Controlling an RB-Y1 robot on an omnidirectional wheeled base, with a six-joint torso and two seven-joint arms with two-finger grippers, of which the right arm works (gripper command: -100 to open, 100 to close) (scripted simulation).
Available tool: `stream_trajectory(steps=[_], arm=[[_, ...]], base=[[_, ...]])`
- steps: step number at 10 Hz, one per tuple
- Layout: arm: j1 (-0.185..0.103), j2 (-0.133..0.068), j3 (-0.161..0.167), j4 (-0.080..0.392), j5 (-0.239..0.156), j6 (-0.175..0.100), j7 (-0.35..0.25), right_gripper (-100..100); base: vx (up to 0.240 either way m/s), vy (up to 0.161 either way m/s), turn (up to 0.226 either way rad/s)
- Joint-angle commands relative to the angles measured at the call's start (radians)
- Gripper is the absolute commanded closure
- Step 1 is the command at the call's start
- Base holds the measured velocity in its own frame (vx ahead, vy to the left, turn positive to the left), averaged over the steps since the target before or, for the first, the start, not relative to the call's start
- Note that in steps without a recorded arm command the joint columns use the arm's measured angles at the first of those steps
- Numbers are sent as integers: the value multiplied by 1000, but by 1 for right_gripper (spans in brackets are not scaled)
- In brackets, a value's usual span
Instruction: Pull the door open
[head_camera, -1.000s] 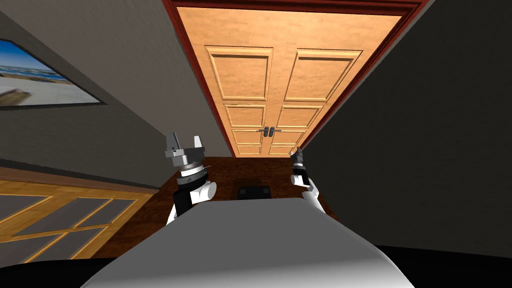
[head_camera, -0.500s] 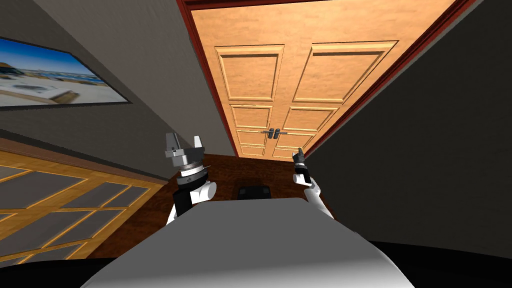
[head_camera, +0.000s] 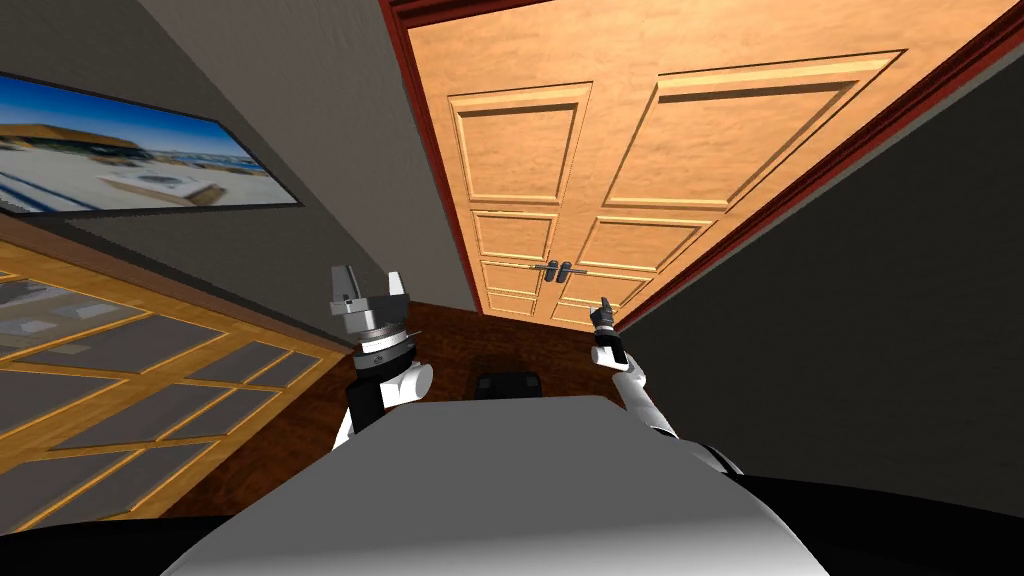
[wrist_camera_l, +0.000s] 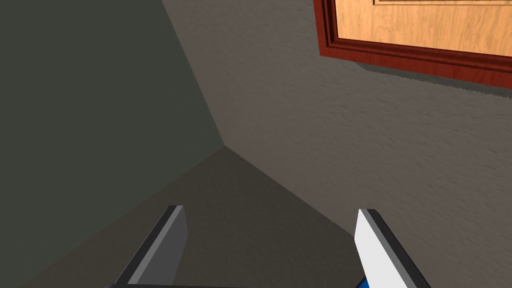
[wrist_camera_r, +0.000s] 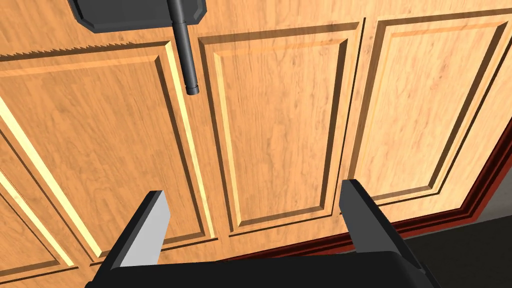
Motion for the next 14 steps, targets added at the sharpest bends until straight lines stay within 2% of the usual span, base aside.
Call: stream_trajectory(steps=[1,8,9,11,14], arm=[[-17,-11,-11,42,-6,8,1,-100],[-102,-80,-45,243,-29,15,-13,-100],[-102,-80,-45,243,-29,15,-13,-100],[-131,-102,-56,311,-37,18,-18,-100],[-154,-121,-65,365,-44,20,-22,-100]], base=[[88,-52,214],[74,-57,190],[35,-36,54],[51,-42,192],[56,-61,158]])
